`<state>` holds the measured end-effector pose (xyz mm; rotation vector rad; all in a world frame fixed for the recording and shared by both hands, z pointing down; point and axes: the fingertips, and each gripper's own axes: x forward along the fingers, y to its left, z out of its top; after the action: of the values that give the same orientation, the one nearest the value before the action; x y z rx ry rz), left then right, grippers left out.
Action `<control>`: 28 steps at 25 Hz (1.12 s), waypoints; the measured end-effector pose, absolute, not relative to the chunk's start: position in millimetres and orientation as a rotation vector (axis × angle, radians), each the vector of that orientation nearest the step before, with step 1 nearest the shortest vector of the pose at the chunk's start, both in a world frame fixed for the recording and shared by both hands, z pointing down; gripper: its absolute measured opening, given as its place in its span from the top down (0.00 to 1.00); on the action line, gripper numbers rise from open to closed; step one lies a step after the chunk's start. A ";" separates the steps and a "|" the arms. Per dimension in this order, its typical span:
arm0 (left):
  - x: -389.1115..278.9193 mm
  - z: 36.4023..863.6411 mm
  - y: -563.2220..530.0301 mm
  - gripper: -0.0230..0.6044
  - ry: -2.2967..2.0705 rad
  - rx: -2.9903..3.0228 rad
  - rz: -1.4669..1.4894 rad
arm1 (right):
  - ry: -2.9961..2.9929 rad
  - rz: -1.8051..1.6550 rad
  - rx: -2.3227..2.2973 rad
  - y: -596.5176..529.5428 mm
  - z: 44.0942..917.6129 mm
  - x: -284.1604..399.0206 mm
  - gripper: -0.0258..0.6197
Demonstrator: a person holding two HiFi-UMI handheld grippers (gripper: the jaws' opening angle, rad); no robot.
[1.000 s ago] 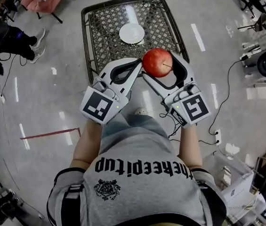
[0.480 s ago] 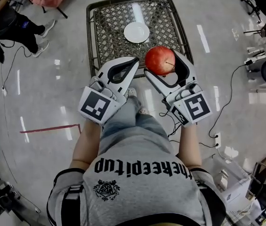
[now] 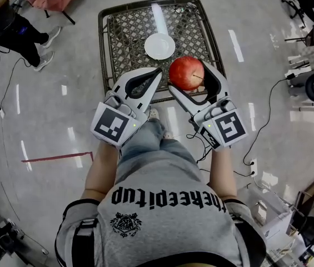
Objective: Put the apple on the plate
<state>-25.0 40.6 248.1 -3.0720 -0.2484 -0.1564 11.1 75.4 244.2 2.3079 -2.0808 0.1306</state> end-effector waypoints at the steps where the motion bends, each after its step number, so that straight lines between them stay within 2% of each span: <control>1: -22.1 248.7 36.7 0.93 -0.245 -3.072 -0.158 | -2.082 0.132 2.304 71.7 244.8 13.8 0.33; 18: 23.8 255.3 -29.0 0.93 -0.197 -3.124 -0.197 | -2.099 0.143 2.264 4.6 245.1 61.4 0.33; 28: 43.5 255.0 -51.9 0.93 -0.212 -3.099 -0.109 | -2.073 0.133 2.262 -15.2 245.9 78.5 0.33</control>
<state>43.5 -51.9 255.0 -3.0989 -0.2120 -0.1086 78.5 -15.2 245.9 2.2622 -2.0726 0.1331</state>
